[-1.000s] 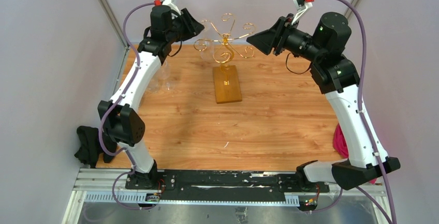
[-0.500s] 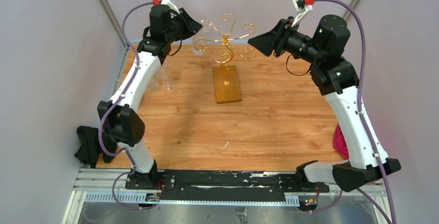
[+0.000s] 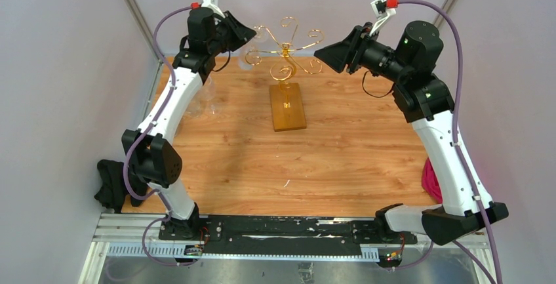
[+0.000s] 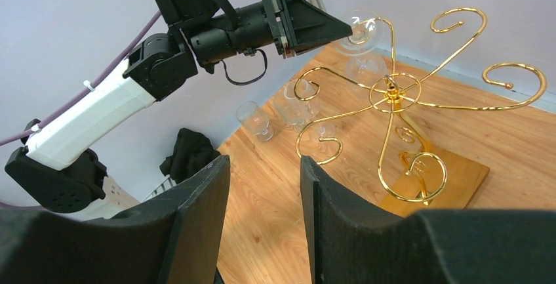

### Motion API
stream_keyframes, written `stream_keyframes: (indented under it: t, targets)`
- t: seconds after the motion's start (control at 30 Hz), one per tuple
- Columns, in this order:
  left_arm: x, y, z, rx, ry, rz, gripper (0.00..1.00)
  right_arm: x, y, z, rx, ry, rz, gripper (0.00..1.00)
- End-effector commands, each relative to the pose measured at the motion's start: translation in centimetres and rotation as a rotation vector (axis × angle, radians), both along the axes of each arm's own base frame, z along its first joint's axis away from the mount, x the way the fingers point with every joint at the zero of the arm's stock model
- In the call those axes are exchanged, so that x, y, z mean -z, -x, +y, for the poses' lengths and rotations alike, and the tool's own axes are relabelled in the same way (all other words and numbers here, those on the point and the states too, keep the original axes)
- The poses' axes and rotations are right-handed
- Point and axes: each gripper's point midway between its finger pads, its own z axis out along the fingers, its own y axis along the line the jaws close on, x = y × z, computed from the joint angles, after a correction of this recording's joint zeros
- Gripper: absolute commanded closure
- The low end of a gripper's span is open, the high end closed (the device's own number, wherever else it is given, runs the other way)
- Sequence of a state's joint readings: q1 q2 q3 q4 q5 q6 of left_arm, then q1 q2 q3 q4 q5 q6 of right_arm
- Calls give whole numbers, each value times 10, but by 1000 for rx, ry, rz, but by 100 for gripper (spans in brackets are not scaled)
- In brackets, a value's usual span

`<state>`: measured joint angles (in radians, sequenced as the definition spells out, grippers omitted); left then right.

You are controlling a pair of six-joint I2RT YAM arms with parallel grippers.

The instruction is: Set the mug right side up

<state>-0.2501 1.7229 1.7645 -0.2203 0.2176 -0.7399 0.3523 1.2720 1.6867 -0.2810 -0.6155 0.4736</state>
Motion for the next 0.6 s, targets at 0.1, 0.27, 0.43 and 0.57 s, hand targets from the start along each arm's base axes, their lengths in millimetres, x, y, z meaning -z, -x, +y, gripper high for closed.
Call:
stream_keyframes:
  t: [0.1,0.27,0.43,0.57]
  targets:
    - [-29,17,1,43,91,-31,78,-4,-1,-5,15,-14,-23,52]
    - [-26,17,10,37,117,-31,87,-3,-2,-3,8,-24,-13,52]
    - [-22,15,11,39,183,-43,100,-1,-4,-2,6,-28,-5,52]
    - [-23,14,9,54,235,-64,100,0,-3,-2,2,-28,-2,52]
